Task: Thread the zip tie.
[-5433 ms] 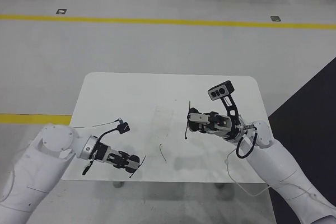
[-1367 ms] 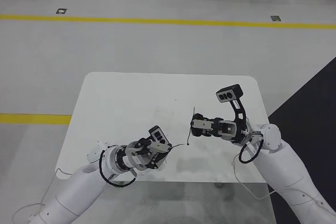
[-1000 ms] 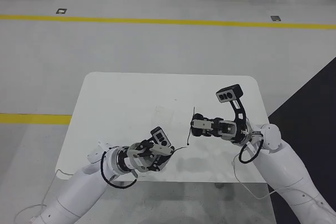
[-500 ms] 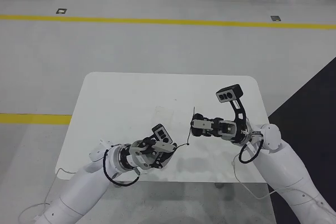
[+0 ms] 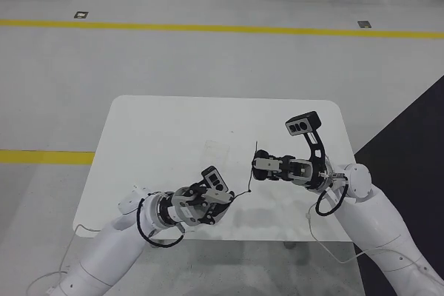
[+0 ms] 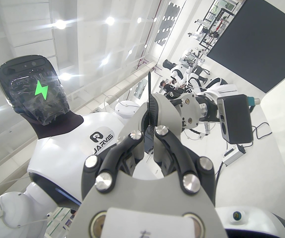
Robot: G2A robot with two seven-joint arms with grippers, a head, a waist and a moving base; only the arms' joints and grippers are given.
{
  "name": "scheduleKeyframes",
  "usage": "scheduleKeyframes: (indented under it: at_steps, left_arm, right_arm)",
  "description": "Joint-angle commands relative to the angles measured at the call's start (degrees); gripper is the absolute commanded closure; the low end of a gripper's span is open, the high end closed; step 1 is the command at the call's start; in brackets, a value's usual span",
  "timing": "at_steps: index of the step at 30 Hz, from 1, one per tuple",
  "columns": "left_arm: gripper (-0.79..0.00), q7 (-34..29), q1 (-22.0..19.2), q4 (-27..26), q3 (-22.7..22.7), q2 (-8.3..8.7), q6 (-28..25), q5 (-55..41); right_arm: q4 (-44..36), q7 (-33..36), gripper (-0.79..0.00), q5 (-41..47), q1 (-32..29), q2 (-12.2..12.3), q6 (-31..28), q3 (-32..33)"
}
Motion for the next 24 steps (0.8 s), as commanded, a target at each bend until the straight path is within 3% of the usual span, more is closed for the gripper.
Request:
scheduleKeyframes:
  at_steps: [1, 24]
  left_arm:
    - [0.000, 0.01, 0.05, 0.01, -0.03, -0.16, 0.33, 0.32]
    - [0.000, -0.03, 2.00, -0.48, -3.31, -1.64, 0.10, 0.48]
  right_arm:
    - [0.00, 0.00, 0.000, 0.00, 0.00, 0.00, 0.00, 0.00]
    - [0.00, 0.00, 0.000, 0.00, 0.00, 0.00, 0.00, 0.00]
